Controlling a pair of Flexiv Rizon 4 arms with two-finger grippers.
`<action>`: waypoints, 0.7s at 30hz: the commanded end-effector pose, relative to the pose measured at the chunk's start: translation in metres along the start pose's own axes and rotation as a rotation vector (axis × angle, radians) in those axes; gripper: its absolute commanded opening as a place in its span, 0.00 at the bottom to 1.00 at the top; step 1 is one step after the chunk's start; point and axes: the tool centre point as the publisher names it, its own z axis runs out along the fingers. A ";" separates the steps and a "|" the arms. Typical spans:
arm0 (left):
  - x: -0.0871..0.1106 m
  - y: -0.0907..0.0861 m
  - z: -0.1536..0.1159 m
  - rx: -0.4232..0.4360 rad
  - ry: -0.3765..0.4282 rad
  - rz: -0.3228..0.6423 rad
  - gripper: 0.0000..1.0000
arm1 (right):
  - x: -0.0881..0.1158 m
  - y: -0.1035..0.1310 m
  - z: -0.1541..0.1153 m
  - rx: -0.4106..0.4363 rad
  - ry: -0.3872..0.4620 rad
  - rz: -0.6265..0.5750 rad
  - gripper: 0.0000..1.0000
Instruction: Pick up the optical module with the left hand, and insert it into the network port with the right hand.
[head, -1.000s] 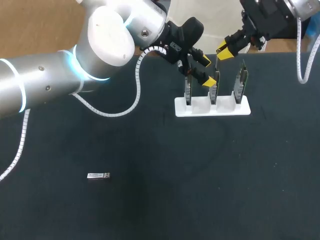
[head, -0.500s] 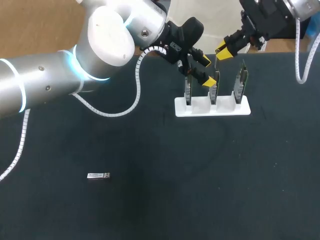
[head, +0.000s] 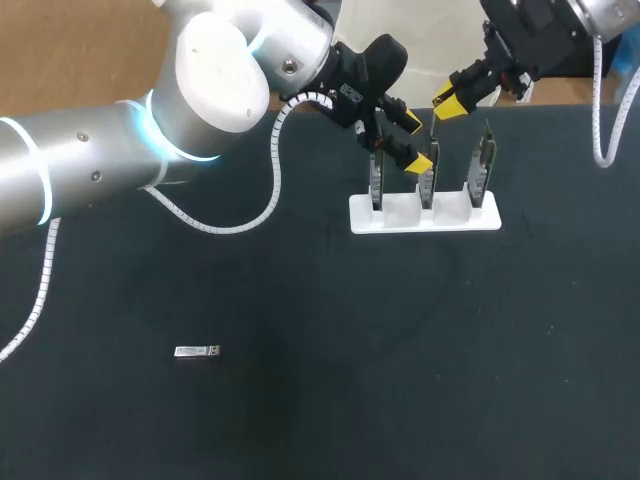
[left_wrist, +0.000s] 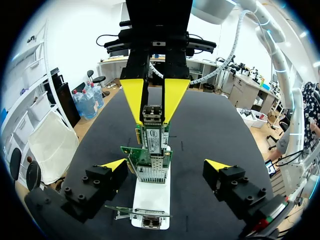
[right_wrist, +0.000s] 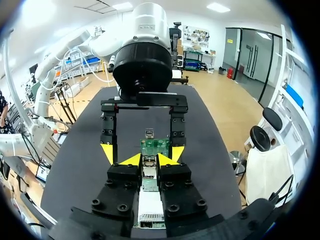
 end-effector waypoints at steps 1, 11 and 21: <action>-0.001 0.001 0.000 0.000 0.004 -0.001 1.00 | 0.003 -0.002 0.002 -0.004 0.000 0.003 0.00; -0.001 0.001 0.000 0.000 0.004 -0.001 1.00 | -0.003 0.000 0.000 -0.006 -0.002 -0.014 0.00; -0.001 0.001 0.000 0.000 0.004 -0.001 1.00 | -0.004 0.000 0.000 -0.003 0.003 -0.014 0.00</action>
